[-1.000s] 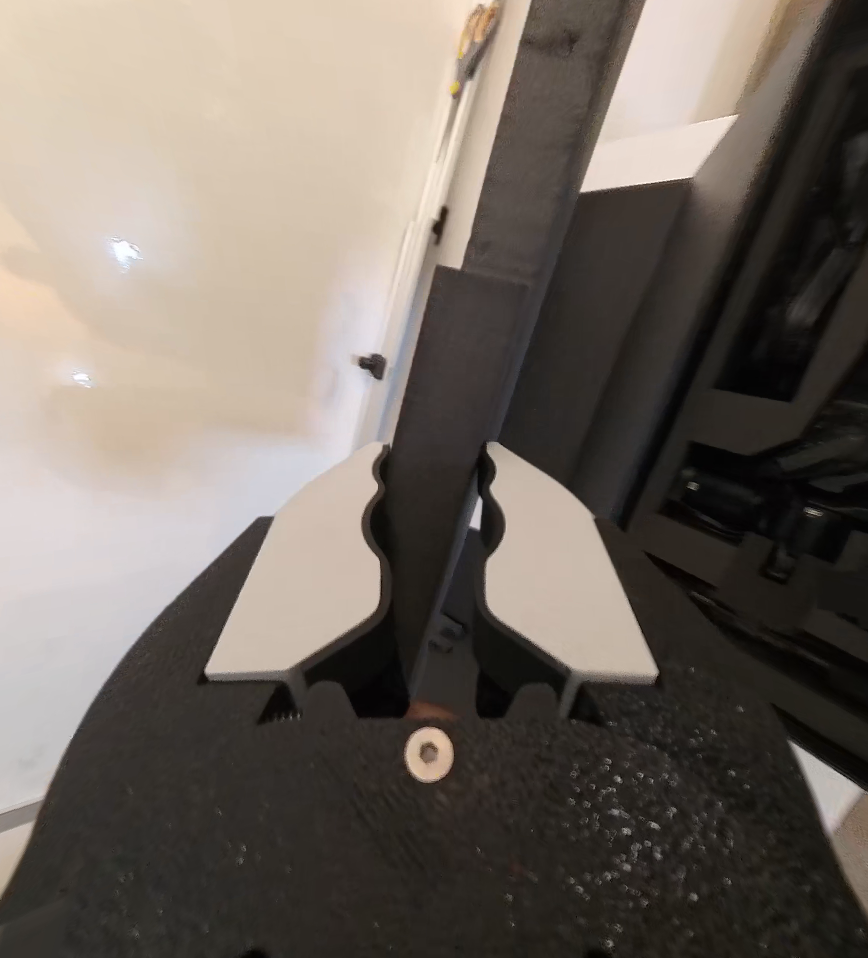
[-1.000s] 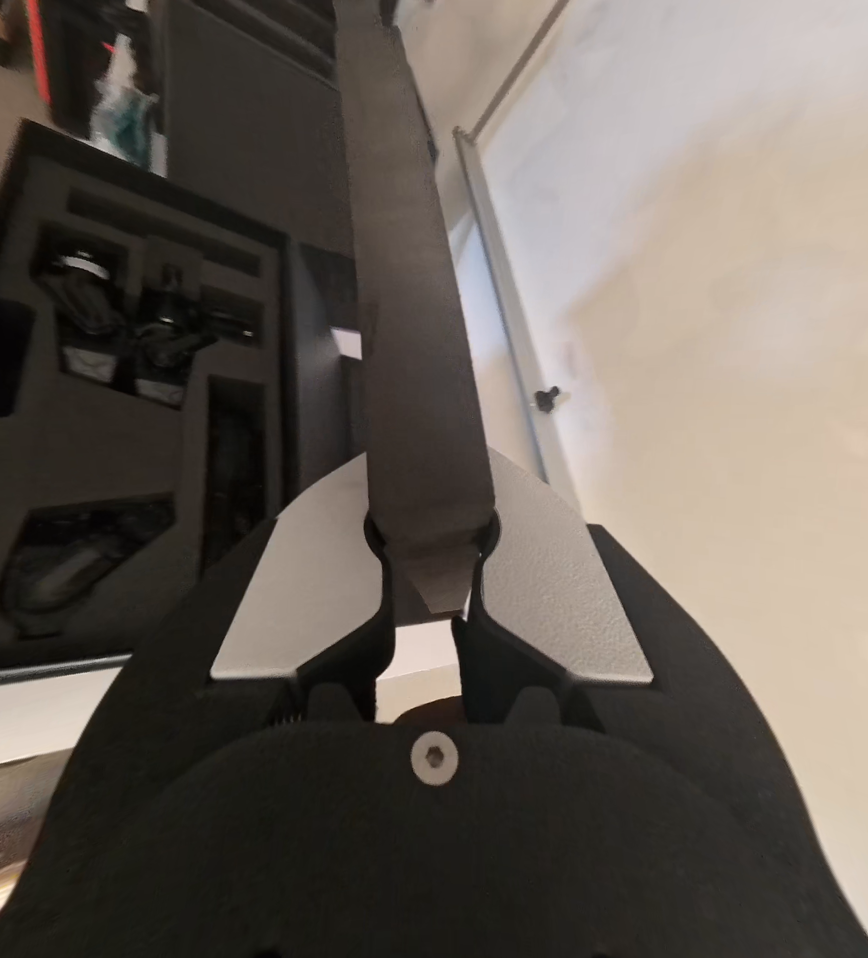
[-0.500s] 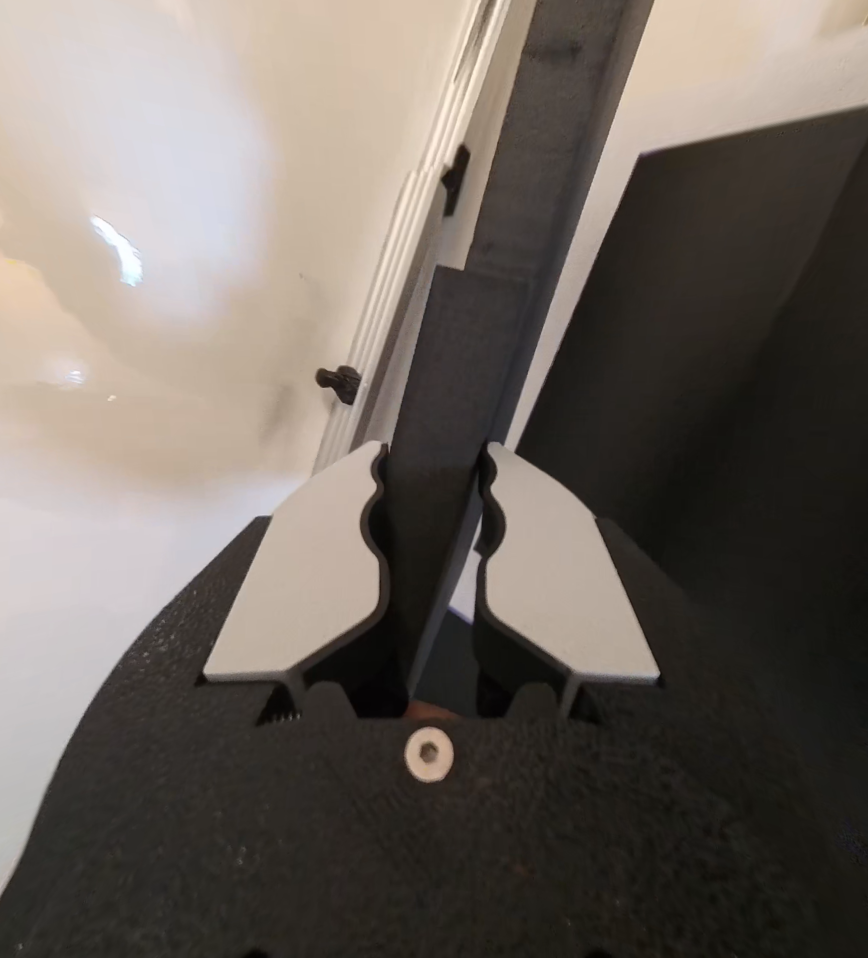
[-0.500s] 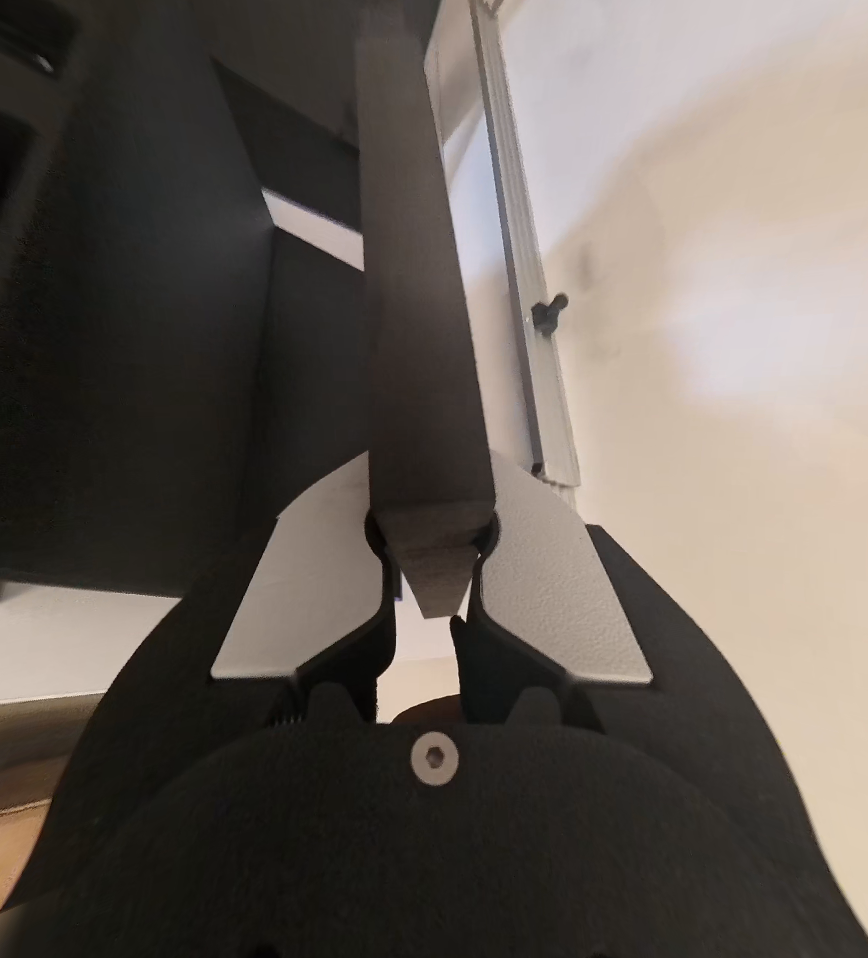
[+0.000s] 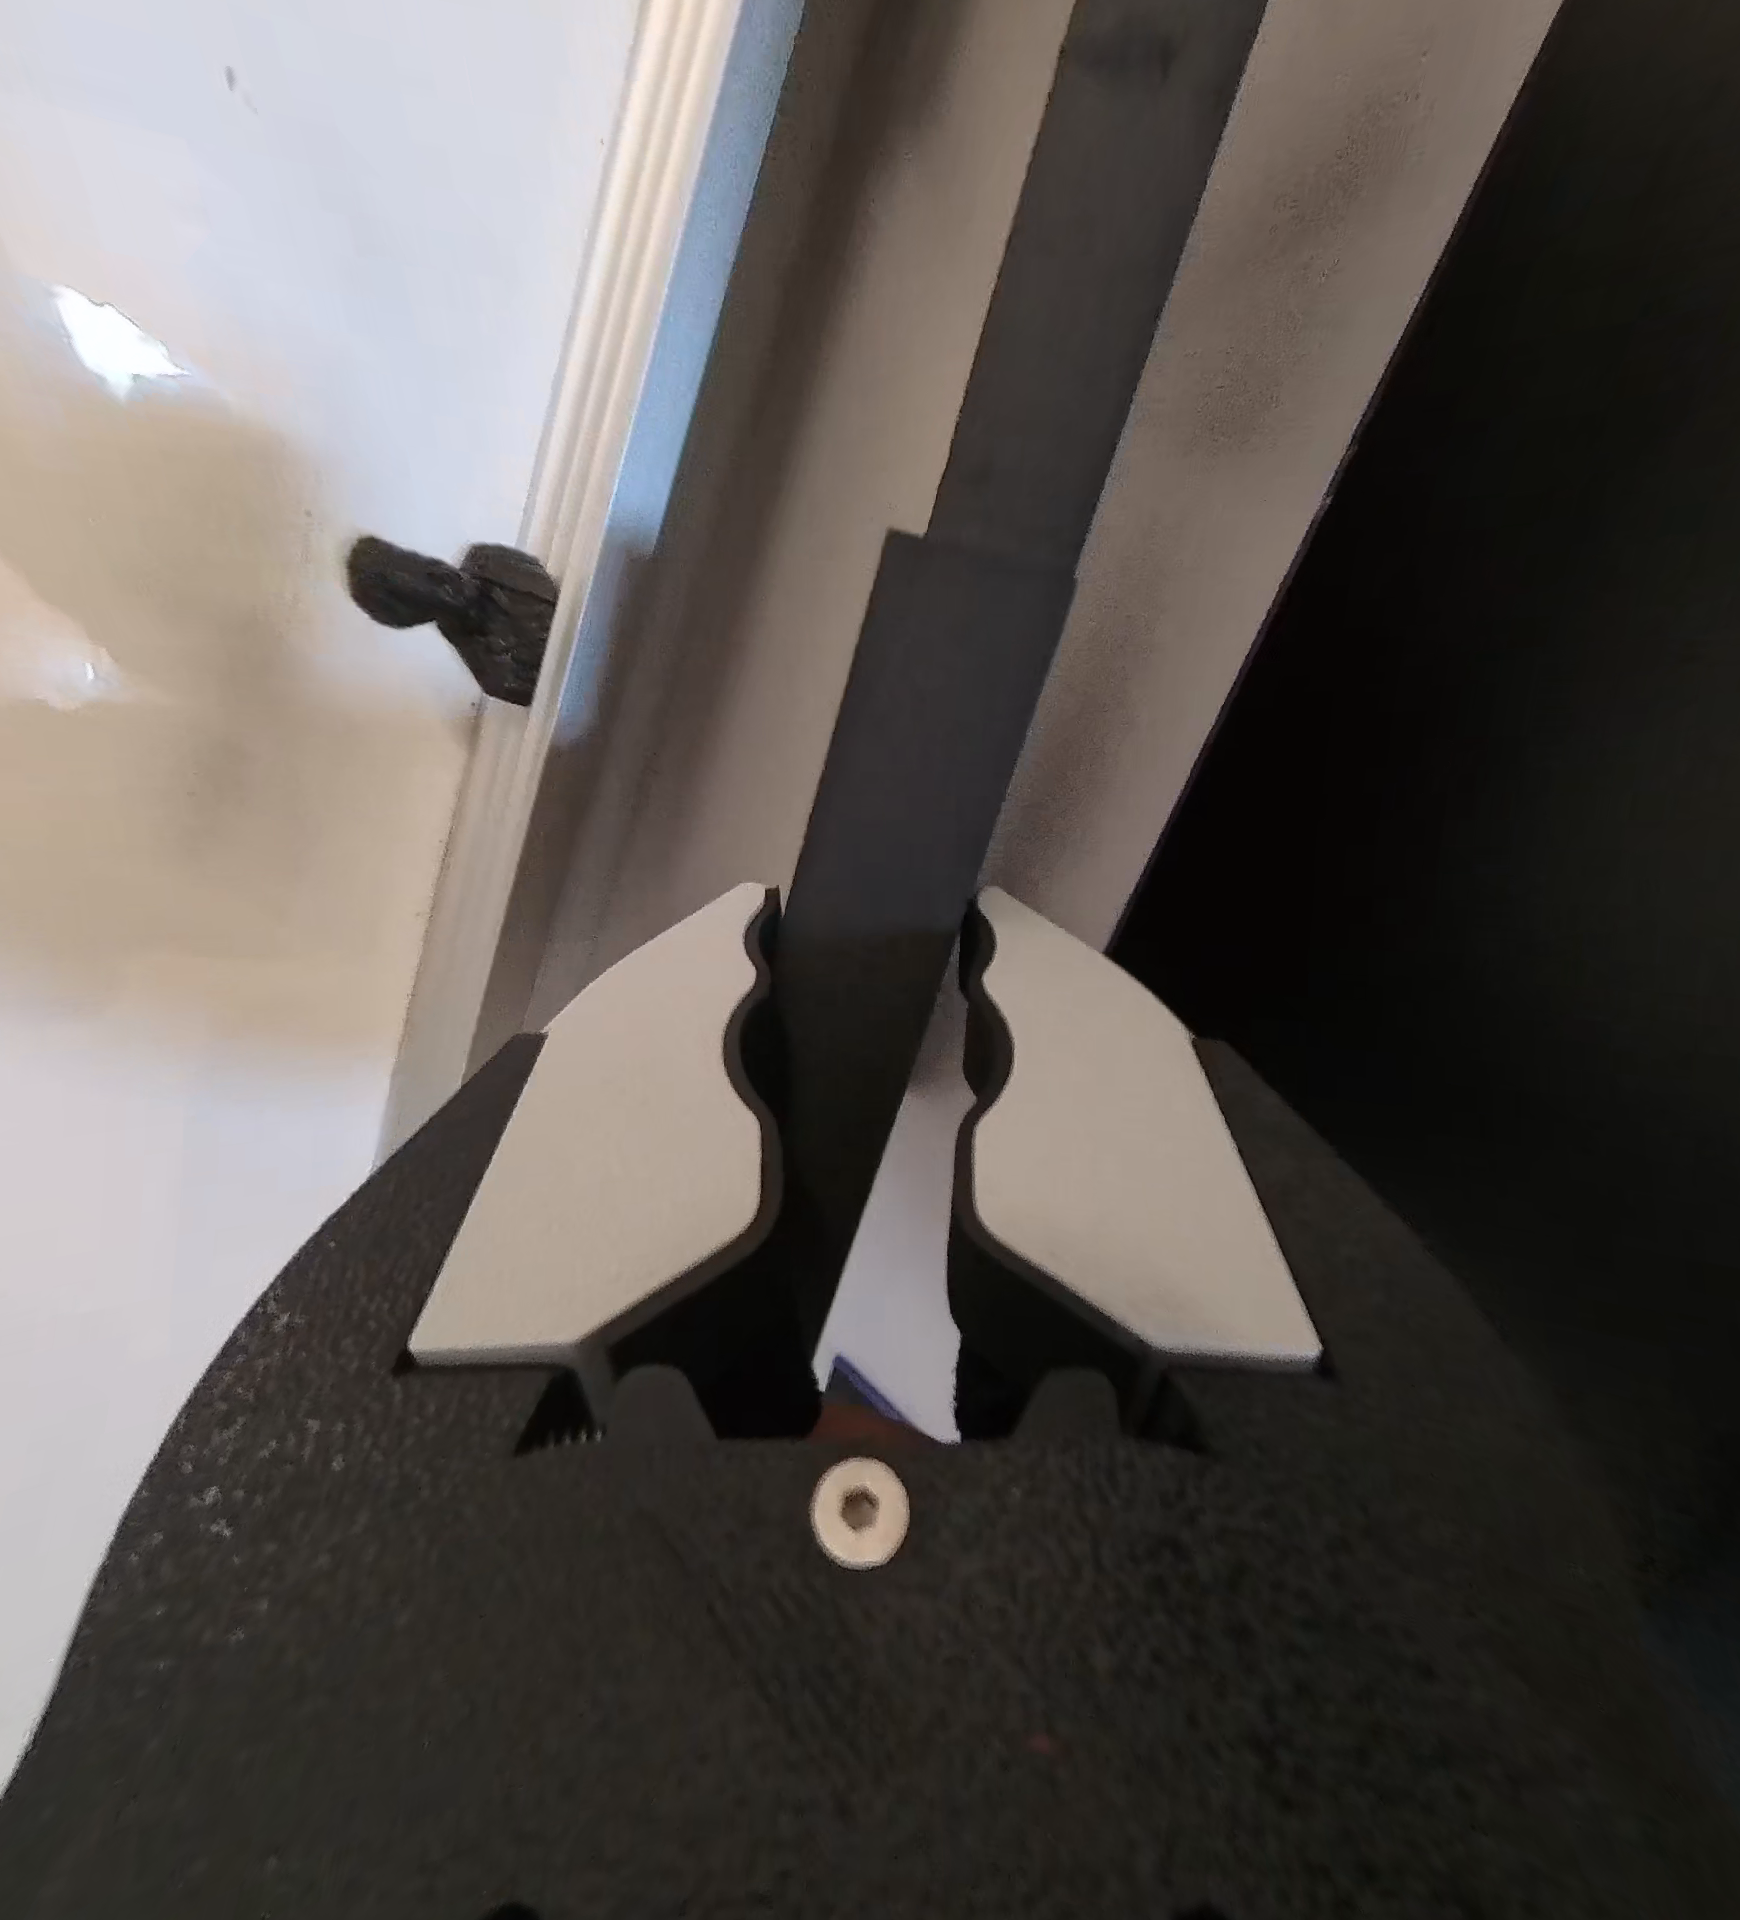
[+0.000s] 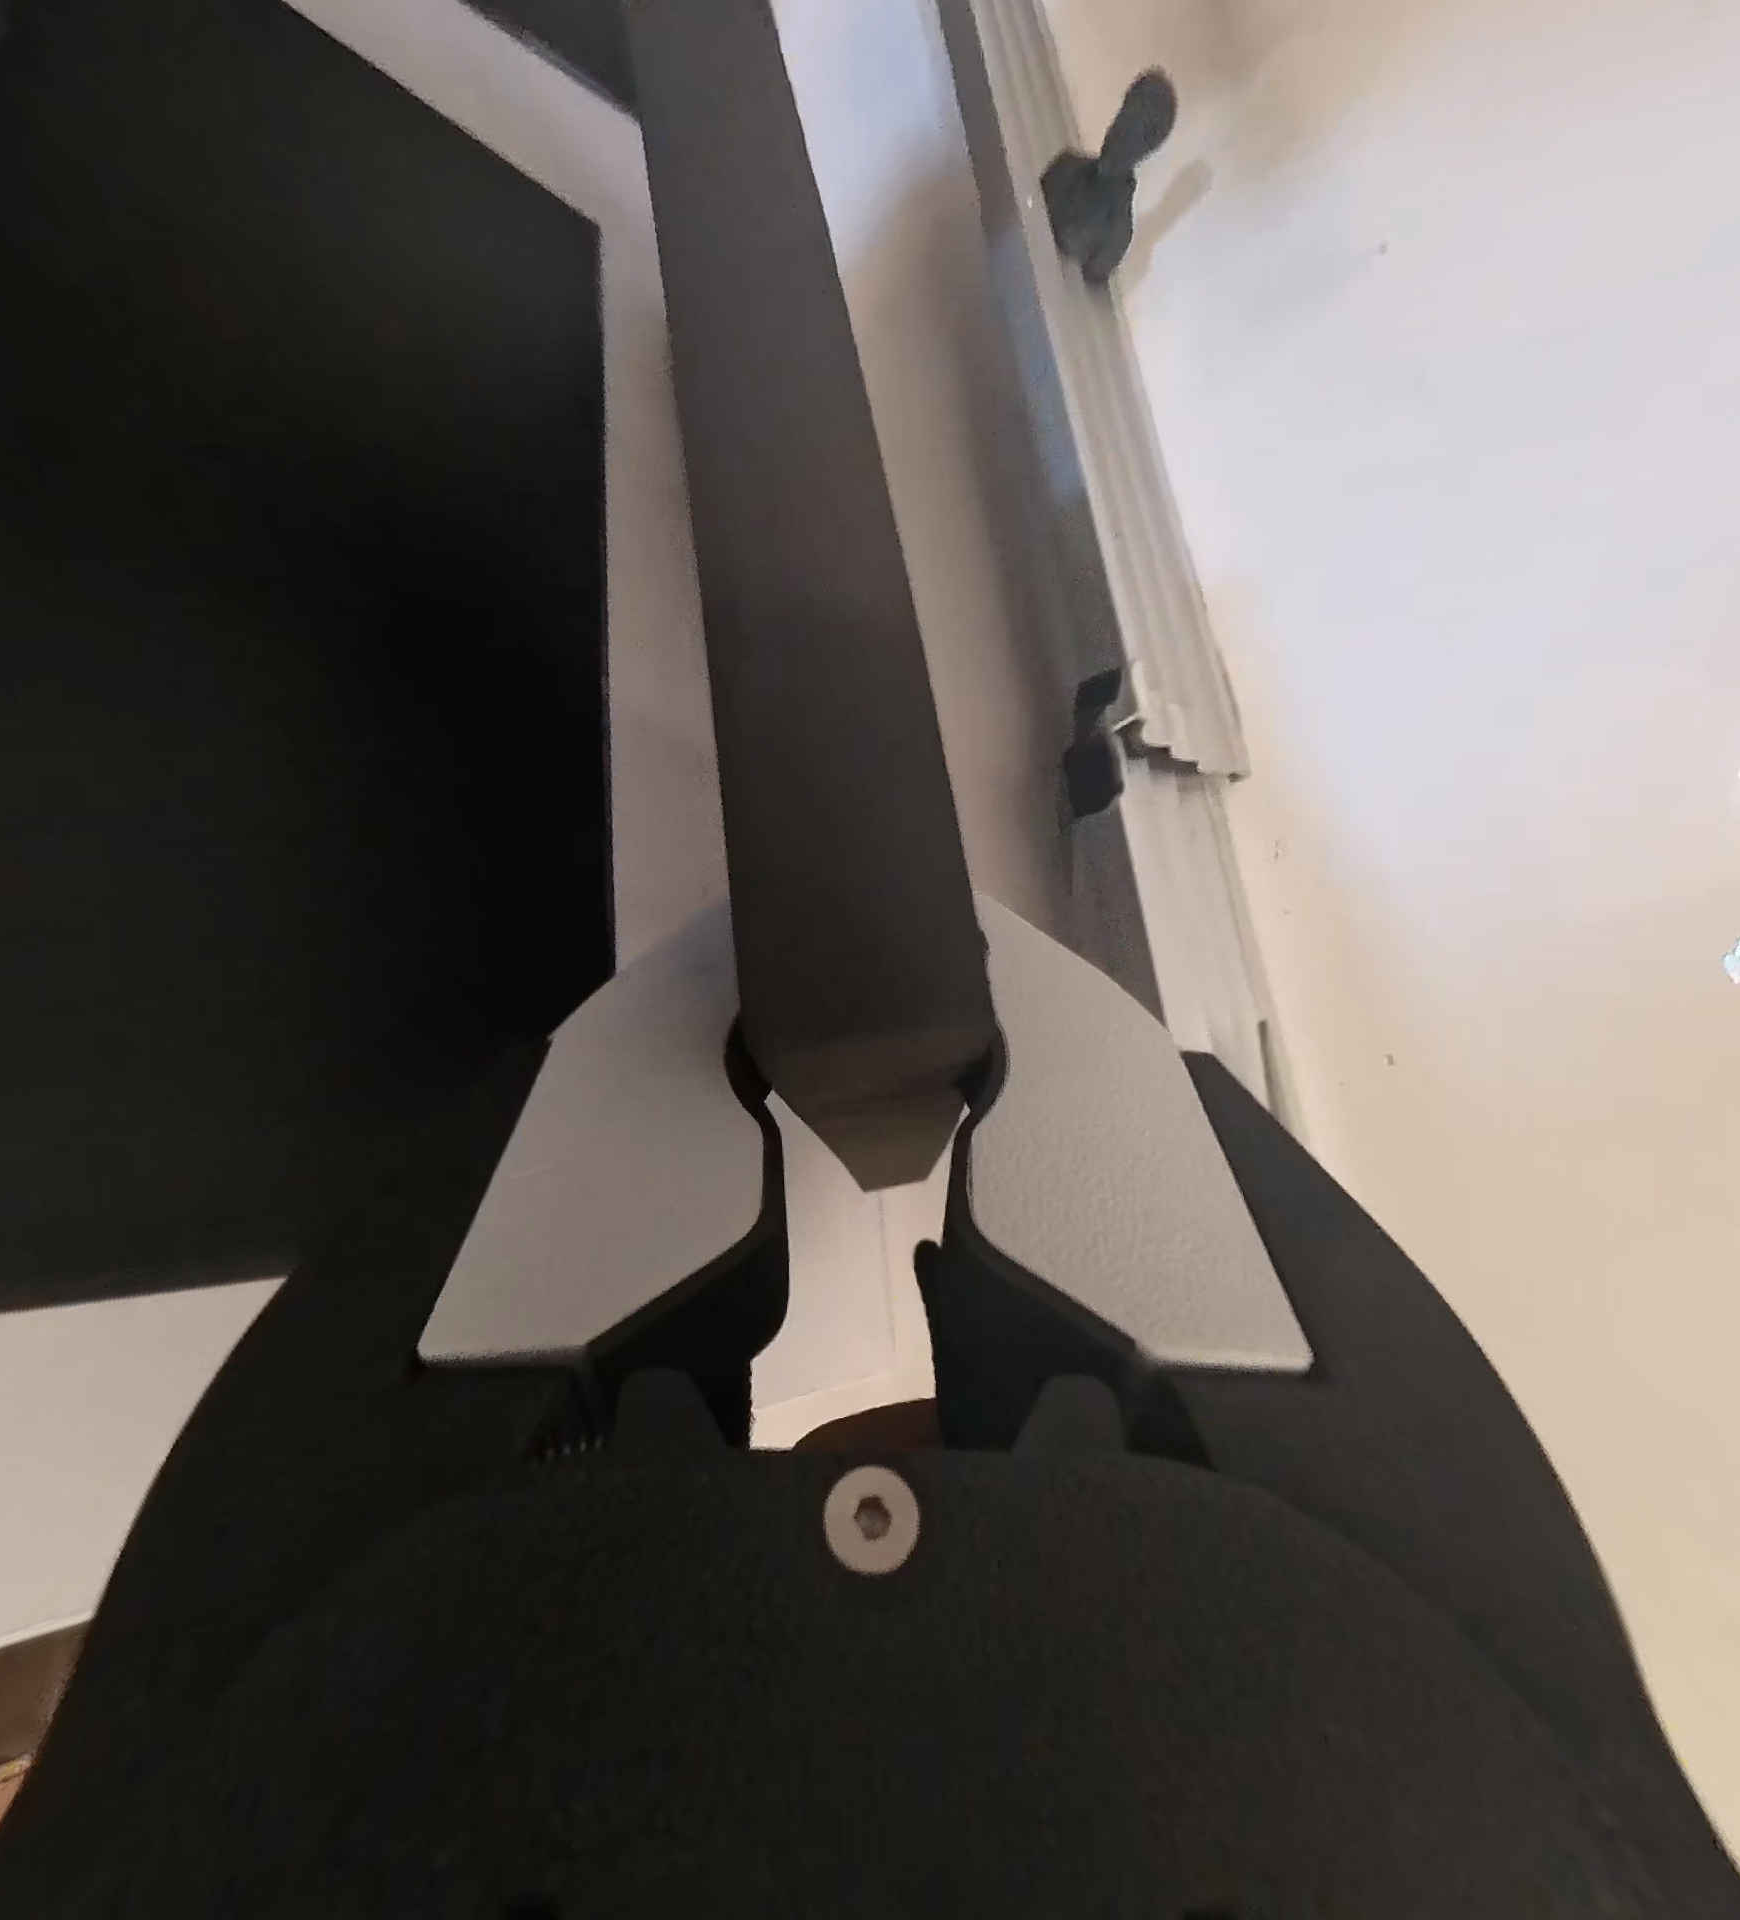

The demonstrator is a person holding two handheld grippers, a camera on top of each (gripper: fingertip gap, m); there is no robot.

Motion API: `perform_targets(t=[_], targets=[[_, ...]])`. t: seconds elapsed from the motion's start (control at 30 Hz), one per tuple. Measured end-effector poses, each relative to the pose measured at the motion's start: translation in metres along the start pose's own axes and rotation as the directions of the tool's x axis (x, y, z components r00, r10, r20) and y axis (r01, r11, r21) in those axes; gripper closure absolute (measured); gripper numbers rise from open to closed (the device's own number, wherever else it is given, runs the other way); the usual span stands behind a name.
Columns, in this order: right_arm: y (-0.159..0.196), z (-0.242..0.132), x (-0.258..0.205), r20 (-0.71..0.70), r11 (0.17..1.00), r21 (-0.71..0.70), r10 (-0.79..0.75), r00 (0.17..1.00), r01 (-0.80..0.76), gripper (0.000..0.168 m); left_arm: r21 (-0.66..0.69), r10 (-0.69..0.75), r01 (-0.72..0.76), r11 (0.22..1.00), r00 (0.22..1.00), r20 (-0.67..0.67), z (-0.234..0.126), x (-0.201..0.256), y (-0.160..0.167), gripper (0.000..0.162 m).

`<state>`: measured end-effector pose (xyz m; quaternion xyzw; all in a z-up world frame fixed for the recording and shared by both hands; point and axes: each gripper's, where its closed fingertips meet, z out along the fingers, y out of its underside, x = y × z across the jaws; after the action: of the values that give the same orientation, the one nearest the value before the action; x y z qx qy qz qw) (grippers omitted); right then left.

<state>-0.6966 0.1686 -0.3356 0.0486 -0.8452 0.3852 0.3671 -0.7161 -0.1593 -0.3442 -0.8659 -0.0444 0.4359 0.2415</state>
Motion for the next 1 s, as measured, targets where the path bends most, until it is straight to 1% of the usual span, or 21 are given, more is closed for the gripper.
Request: perform_targets(t=[0.07, 0.23, 0.3, 0.33, 0.4, 0.47, 0.53, 0.57, 0.63, 0.7, 0.73, 0.77, 0.8, 0.83, 0.87, 0.93, 1.0], targets=[[0.011, 0.010, -0.007, -0.025, 1.000, -0.021, -0.003, 1.000, 0.003, 0.138, -0.005, 0.023, -0.023, 1.000, 1.000, 0.005, 0.010, 0.004, 0.009, 0.129], [0.041, 0.031, -0.033, -0.047, 0.994, -0.110, 0.010, 0.999, -0.015, 0.137, -0.024, 0.026, -0.027, 0.999, 0.999, -0.031, 0.025, 0.020, 0.024, 0.129], [0.047, 0.035, -0.035, -0.082, 0.992, -0.124, -0.014, 0.997, 0.004, 0.137, -0.021, 0.031, -0.032, 0.999, 0.998, -0.058, 0.027, 0.027, 0.027, 0.128], [0.047, 0.035, -0.037, -0.087, 0.993, -0.119, -0.012, 0.996, 0.002, 0.137, -0.023, 0.017, -0.019, 1.000, 0.997, -0.073, 0.027, 0.030, 0.028, 0.127], [0.049, 0.035, -0.041, -0.079, 0.988, -0.151, -0.045, 0.996, 0.033, 0.134, -0.050, -0.011, 0.006, 0.999, 0.994, -0.108, 0.023, 0.034, 0.030, 0.125], [0.049, 0.031, -0.047, -0.038, 0.987, -0.157, -0.018, 0.999, 0.011, 0.110, -0.046, -0.017, 0.010, 0.999, 0.988, -0.156, 0.012, 0.042, 0.032, 0.122], [0.048, 0.023, -0.053, 0.012, 0.988, -0.153, -0.006, 1.000, 0.008, 0.095, -0.078, -0.085, 0.069, 0.995, 0.972, -0.220, -0.001, 0.051, 0.040, 0.113], [0.048, 0.020, -0.057, 0.044, 0.987, -0.162, 0.002, 0.999, 0.005, 0.089, -0.076, -0.114, 0.099, 0.992, 0.966, -0.232, -0.009, 0.052, 0.041, 0.111], [0.047, 0.011, -0.065, 0.085, 0.984, -0.176, 0.015, 0.996, 0.000, 0.088, -0.126, -0.241, 0.211, 0.969, 0.922, -0.304, -0.022, 0.060, 0.044, 0.100], [0.040, 0.003, -0.074, 0.134, 0.982, -0.186, 0.056, 0.989, -0.031, 0.086, -0.124, -0.310, 0.284, 0.951, 0.896, -0.318, -0.036, 0.055, 0.037, 0.098], [0.036, -0.001, -0.077, 0.141, 0.981, -0.190, 0.077, 0.987, -0.049, 0.084, -0.127, -0.350, 0.326, 0.937, 0.882, -0.316, -0.042, 0.051, 0.033, 0.098], [0.036, -0.005, -0.083, 0.163, 0.974, -0.216, 0.111, 0.980, -0.074, 0.086, -0.110, -0.374, 0.357, 0.928, 0.881, -0.289, -0.048, 0.043, 0.028, 0.099], [0.044, -0.007, -0.090, 0.192, 0.954, -0.282, 0.163, 0.968, -0.105, 0.089, -0.105, -0.394, 0.380, 0.919, 0.879, -0.268, -0.054, 0.037, 0.025, 0.100], [0.054, -0.009, -0.096, 0.209, 0.925, -0.352, 0.225, 0.952, -0.141, 0.079, -0.109, -0.433, 0.420, 0.901, 0.862, -0.263, -0.060, 0.033, 0.022, 0.100], [0.062, -0.011, -0.096, 0.200, 0.908, -0.388, 0.247, 0.948, -0.155, 0.075, -0.111, -0.483, 0.471, 0.875, 0.837, -0.256, -0.068, 0.029, 0.020, 0.100], [0.072, -0.016, -0.093, 0.199, 0.889, -0.435, 0.250, 0.948, -0.143, 0.074, -0.088, -0.558, 0.554, 0.828, 0.797, -0.230, -0.088, 0.020, 0.012, 0.103], [0.069, -0.023, -0.088, 0.221, 0.893, -0.436, 0.223, 0.949, -0.109, 0.072, -0.047, -0.596, 0.601, 0.798, 0.776, -0.206, -0.112, 0.012, 0.004, 0.105]])
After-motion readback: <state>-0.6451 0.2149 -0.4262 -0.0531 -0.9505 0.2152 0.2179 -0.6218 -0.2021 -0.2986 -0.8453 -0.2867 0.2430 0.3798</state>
